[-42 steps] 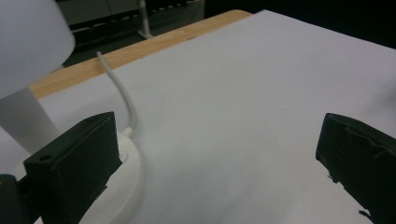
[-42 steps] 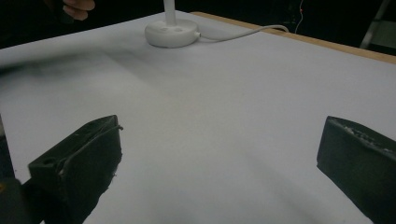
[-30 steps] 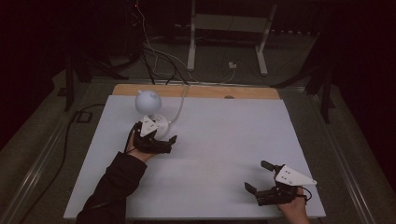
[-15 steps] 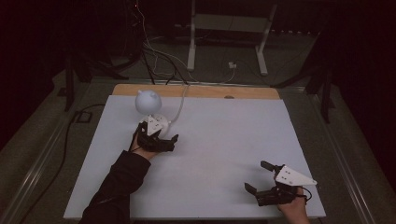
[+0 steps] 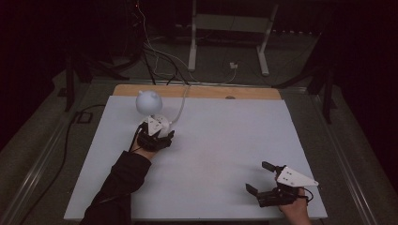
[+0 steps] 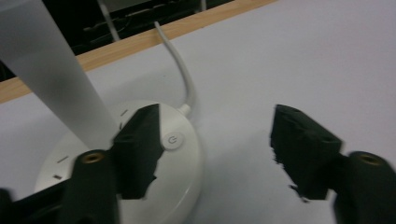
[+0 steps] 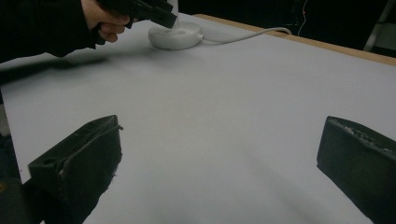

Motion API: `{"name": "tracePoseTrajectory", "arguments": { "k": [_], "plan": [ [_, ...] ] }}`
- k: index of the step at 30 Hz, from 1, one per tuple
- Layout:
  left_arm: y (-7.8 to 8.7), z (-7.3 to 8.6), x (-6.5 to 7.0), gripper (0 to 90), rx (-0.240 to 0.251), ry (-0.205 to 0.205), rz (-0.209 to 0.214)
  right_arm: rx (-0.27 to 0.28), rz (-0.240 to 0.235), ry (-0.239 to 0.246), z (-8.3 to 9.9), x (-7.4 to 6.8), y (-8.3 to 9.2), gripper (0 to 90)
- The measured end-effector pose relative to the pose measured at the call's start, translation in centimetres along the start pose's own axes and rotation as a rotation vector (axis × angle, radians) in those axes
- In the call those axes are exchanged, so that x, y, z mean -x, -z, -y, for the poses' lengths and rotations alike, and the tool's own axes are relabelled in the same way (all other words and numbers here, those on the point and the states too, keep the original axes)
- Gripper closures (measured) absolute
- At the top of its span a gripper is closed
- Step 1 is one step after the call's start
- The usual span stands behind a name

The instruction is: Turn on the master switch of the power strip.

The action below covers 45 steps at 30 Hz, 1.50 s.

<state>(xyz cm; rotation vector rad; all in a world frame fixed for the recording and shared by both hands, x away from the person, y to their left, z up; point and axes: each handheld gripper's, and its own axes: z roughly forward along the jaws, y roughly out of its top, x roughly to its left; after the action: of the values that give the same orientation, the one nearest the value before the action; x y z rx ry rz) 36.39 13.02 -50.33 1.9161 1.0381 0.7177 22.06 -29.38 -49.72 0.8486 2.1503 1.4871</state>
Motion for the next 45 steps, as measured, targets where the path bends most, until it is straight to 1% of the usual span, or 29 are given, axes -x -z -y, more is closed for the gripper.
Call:
{"name": "tracePoseTrajectory", "arguments": {
  "k": [1, 2, 4, 5, 6, 7, 8, 9, 11, 13, 14, 15, 16, 17, 18, 19, 20, 21, 22, 24, 26, 28, 33, 34, 38, 39, 42, 43, 45],
  "plan": [
    [0.0, 0.0, 0.0, 39.9, 0.002, 0.007, 0.0, 0.0, 0.0, 0.0, 0.0, 0.0, 0.0, 0.0],
    [-0.1, -0.1, -0.1, 45.1, 0.002, 0.009, -0.015, 0.001, -0.001, -0.001, 0.0, 0.0, 0.0, 0.0],
    [-0.2, -0.1, -0.2, 50.6, 0.001, 0.011, -0.027, 0.001, -0.002, -0.001, 0.0, 0.0, 0.0, 0.0],
    [-0.2, -0.1, -0.2, 53.2, 0.001, 0.011, -0.027, 0.0, -0.002, -0.001, 0.0, 0.0, 0.0, 0.0],
    [-0.3, -0.1, -0.2, 53.2, 0.001, 0.01, -0.032, 0.0, -0.002, -0.001, 0.0, 0.0, 0.0, 0.0],
    [-0.3, -0.1, -0.2, 56.1, -0.002, 0.014, -0.031, 0.001, -0.003, -0.001, 0.0, 0.0, 0.0, 0.0],
    [-0.5, -0.1, -0.2, 60.4, -0.006, 0.021, -0.046, 0.002, -0.003, -0.003, 0.0, 0.0, 0.0, 0.0],
    [-0.6, -0.1, -0.3, 63.4, -0.005, 0.027, -0.043, 0.002, -0.004, -0.003, 0.0, 0.0, 0.0, 0.0],
    [-0.6, -0.2, -0.3, 69.6, -0.01, 0.025, -0.051, 0.003, -0.006, -0.004, 0.0, 0.0, 0.1, 0.0],
    [-0.8, -0.2, -0.3, 72.0, -0.015, 0.027, -0.054, 0.003, -0.006, -0.003, 0.0, 0.0, 0.1, 0.0],
    [-0.9, -0.2, -0.3, 72.9, -0.016, 0.029, -0.064, 0.002, -0.006, -0.003, 0.0, 0.0, 0.0, 0.0],
    [-0.9, -0.2, -0.3, 76.0, -0.02, 0.034, -0.06, 0.002, -0.009, -0.004, 0.0, 0.0, 0.0, 0.0],
    [-1.1, -0.2, -0.3, 78.3, -0.02, 0.032, -0.081, 0.002, -0.009, -0.002, 0.0, 0.0, 0.0, 0.0],
    [-1.1, -0.2, -0.3, 81.7, -0.02, 0.032, -0.081, 0.002, -0.009, -0.002, 0.0, 0.0, 0.0, 0.0],
    [-1.1, -0.3, -0.4, 81.8, -0.022, 0.04, -0.075, 0.003, -0.01, -0.004, 0.0, -0.1, 0.0, 0.0],
    [-1.2, -0.3, -0.4, 81.8, -0.023, 0.038, -0.083, 0.003, -0.01, -0.004, 0.0, -0.1, 0.0, 0.0],
    [-1.3, -0.3, -0.4, 86.2, -0.028, 0.036, -0.095, 0.003, -0.01, -0.004, 0.0, 0.0, 0.0, 0.0],
    [-1.4, -0.3, -0.5, 88.0, -0.029, 0.042, -0.089, 0.003, -0.01, -0.006, 0.0, 0.0, 0.0, 0.0],
    [-1.5, -0.3, -0.6, 89.1, -0.033, 0.038, -0.103, 0.002, -0.01, -0.005, 0.0, 0.0, 0.0, 0.0],
    [-1.6, -0.3, -0.6, 90.0, -0.034, 0.04, -0.096, 0.003, -0.01, -0.005, 0.0, 0.0, 0.1, 0.0],
    [-1.9, -0.2, -0.6, 90.0, -0.039, 0.021, -0.104, 0.003, -0.01, -0.004, 0.0, 0.0, 0.1, 0.0],
    [-2.1, -0.1, -0.5, 90.0, -0.039, -0.004, -0.123, 0.002, -0.011, -0.004, 0.0, 0.0, 0.1, 0.0],
    [-2.6, 0.0, -0.5, 90.0, -0.051, -0.013, -0.127, 0.002, -0.011, -0.003, 0.0, 0.0, 0.1, 0.0],
    [-2.9, 0.0, -0.5, 90.0, -0.059, -0.02, -0.143, 0.002, -0.011, -0.003, 0.0, 0.0, 0.1, 0.0],
    [-3.1, -0.1, -0.6, 90.0, -0.067, -0.022, -0.152, 0.002, -0.011, -0.002, 0.0, 0.0, 0.1, 0.0],
    [-3.2, -0.1, -0.5, 90.0, -0.073, -0.028, -0.162, 0.002, -0.012, -0.002, 0.0, 0.0, 0.1, 0.0],
    [-3.3, -0.1, -0.5, 90.0, -0.079, -0.033, -0.161, 0.0, -0.013, -0.001, 0.0, 0.0, 0.0, 0.0],
    [-3.4, 0.0, -0.4, 90.0, -0.088, -0.05, -0.164, 0.0, -0.014, -0.002, 0.0, 0.0, 0.0, 0.0],
    [-3.5, 0.0, -0.4, 90.0, -0.093, -0.049, -0.169, 0.0, -0.013, -0.001, 0.0, 0.0, 0.0, 0.0]
  ]
}}
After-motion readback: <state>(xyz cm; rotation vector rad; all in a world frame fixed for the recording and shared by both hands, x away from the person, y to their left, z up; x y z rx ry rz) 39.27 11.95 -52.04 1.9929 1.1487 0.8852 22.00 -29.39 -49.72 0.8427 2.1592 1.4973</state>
